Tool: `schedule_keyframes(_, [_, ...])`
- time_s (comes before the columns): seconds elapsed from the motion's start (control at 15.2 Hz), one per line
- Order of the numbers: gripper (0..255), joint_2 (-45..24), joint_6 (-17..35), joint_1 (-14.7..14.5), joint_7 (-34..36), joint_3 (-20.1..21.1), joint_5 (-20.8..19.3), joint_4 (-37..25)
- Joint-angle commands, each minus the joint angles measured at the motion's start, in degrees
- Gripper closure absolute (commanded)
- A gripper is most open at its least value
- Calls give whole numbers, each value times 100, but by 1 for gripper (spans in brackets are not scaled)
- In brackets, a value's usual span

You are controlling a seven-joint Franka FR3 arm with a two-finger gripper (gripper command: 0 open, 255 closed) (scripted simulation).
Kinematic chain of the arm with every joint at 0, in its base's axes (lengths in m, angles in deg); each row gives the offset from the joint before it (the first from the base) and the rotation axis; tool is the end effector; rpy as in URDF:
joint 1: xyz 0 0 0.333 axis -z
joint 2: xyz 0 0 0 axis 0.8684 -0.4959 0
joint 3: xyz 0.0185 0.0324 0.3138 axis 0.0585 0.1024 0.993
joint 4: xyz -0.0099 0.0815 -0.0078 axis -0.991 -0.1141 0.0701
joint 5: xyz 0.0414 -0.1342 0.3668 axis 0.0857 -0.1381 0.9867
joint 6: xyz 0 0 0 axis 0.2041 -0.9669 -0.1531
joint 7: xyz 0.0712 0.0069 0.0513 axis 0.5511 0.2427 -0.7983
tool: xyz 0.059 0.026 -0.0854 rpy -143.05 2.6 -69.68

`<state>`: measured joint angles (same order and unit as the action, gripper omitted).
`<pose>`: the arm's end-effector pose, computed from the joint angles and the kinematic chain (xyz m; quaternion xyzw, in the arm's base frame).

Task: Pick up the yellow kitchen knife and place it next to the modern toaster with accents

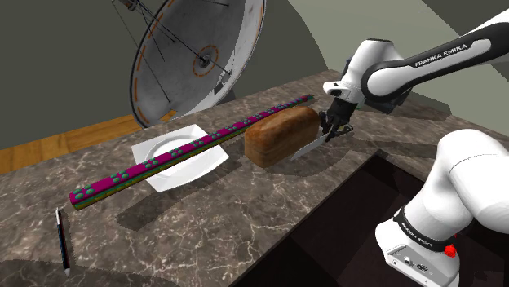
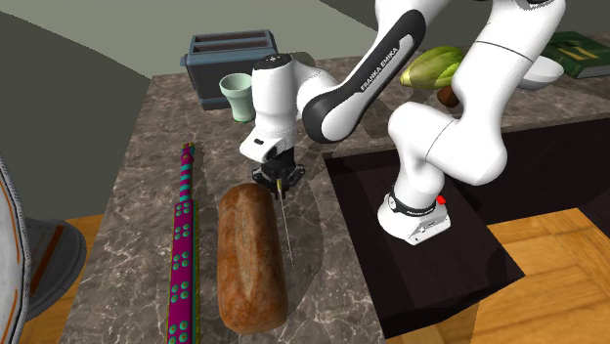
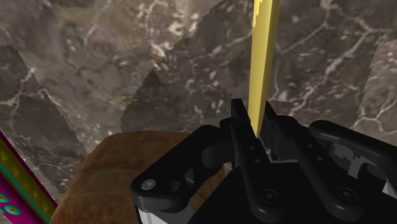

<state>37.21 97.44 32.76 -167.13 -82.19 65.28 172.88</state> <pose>0.3573 -0.0896 0.3268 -0.7230 -0.6867 -0.0697 0.0279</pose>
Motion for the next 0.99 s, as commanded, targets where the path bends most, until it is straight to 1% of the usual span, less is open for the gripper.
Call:
schedule_keyframes(0.0, [255, 0, 0, 0, 0, 0, 0, 0])
schedule_keyframes(0.4, [255, 417, -630, 140, 123, 302, -4, -216])
schedule_keyframes(0.92, [255, 830, -1402, 222, 231, 639, 78, -577])
